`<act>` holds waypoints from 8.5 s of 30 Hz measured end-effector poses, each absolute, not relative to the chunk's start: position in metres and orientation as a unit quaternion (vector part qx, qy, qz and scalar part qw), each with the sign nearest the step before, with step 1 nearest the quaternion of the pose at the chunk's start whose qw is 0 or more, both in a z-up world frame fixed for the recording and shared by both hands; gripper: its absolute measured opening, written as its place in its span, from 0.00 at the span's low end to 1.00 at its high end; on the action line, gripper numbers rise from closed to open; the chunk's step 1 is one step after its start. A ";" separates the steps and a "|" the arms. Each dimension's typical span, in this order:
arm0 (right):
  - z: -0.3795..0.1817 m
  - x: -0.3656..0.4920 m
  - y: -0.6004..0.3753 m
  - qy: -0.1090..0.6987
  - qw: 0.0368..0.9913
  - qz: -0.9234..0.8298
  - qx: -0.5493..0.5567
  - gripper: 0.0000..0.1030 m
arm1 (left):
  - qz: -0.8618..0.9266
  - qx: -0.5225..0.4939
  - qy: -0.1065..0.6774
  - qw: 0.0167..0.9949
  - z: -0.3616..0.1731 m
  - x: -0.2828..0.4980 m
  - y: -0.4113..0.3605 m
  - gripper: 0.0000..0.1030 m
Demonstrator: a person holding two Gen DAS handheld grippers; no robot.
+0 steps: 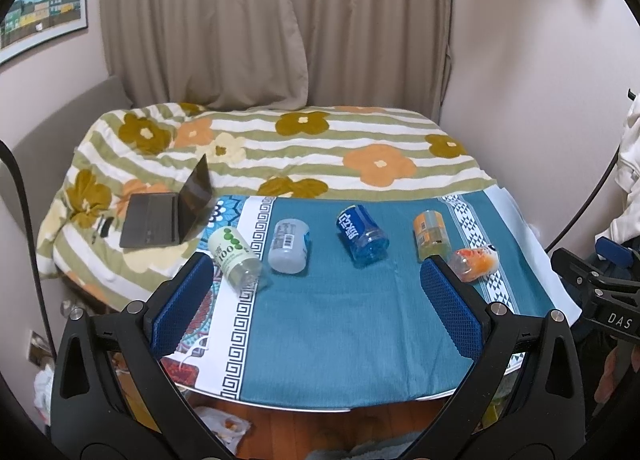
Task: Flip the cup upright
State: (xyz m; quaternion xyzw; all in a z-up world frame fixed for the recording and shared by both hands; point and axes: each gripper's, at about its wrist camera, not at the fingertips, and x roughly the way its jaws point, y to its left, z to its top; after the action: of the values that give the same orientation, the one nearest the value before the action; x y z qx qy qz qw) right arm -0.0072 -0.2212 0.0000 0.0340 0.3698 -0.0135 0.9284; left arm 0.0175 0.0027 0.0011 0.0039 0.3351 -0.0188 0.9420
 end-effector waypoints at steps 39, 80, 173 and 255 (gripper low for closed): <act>0.002 0.000 -0.222 0.365 0.931 -0.013 0.027 0.99 | -0.017 0.004 0.327 0.945 0.007 0.014 0.006 1.00; -0.075 0.025 -0.344 0.436 0.885 -0.114 0.120 0.99 | -0.344 0.359 0.363 0.788 -0.113 0.148 -0.232 1.00; -0.127 0.109 -0.295 0.503 0.854 0.007 0.135 0.99 | -0.190 0.045 0.627 0.754 -0.180 0.165 -0.127 0.91; -0.151 0.120 -0.145 0.388 0.915 0.107 -0.033 0.47 | -0.079 0.060 0.571 0.815 -0.173 0.073 0.037 1.00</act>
State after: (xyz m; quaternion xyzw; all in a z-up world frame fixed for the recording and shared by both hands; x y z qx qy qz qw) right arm 0.1203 -0.1454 -0.1507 -0.0333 0.3878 0.1066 0.9149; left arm 0.0728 0.0370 -0.1731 0.0603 0.5710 -0.0787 0.8150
